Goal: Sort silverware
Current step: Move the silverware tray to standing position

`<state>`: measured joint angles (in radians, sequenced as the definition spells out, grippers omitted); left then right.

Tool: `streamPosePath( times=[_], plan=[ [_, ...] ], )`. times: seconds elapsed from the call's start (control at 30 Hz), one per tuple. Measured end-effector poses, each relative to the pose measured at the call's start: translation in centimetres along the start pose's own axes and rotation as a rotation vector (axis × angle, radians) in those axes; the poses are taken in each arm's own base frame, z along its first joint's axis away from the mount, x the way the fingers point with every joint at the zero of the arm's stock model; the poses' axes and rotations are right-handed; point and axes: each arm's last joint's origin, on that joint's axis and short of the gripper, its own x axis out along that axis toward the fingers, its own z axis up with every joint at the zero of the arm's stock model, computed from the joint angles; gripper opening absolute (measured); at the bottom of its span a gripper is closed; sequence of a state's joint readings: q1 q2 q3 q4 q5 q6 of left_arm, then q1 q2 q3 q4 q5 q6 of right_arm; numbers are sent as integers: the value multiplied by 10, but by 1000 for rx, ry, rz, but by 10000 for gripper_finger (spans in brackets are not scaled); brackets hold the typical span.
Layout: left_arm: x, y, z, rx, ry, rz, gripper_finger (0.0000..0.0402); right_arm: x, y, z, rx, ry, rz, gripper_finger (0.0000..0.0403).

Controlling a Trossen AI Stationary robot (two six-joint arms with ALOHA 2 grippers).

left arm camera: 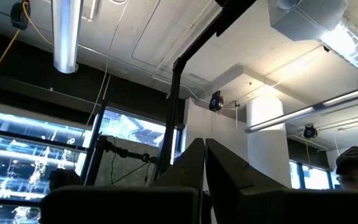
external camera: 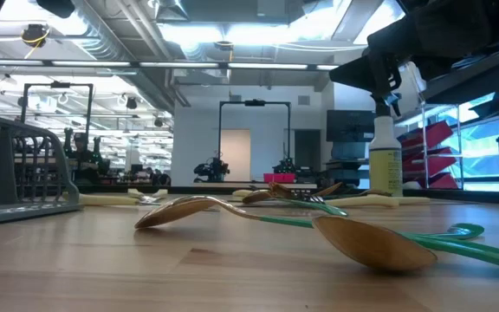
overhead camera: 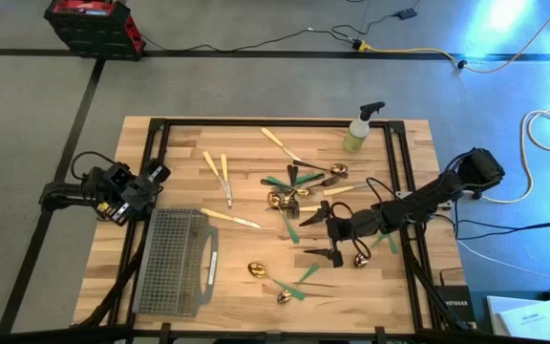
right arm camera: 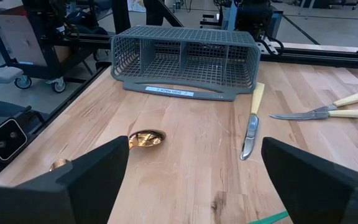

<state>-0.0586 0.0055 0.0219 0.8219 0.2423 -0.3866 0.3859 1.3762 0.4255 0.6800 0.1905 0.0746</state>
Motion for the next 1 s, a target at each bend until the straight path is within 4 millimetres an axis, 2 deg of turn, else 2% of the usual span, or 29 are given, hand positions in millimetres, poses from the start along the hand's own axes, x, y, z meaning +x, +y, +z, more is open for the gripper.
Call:
streamPosePath(
  times=[0.37, 0.63, 0.7, 0.87, 1.0],
  plan=[
    [0, 1, -4, 63, 39, 11, 0, 0, 0, 0, 0, 0, -1, 351],
    [1, 6, -8, 80, 69, 129, 0, 0, 0, 0, -1, 0, -3, 351],
    [6, 6, -2, 75, 93, 140, 0, 0, 0, 0, 0, -3, -4, 351],
    [27, 9, 8, 105, 305, 240, 11, 0, 0, 0, 0, -4, -7, 351],
    [58, 11, 23, 158, 391, 271, 43, 0, 0, 0, 1, -3, -7, 351]
  ],
)
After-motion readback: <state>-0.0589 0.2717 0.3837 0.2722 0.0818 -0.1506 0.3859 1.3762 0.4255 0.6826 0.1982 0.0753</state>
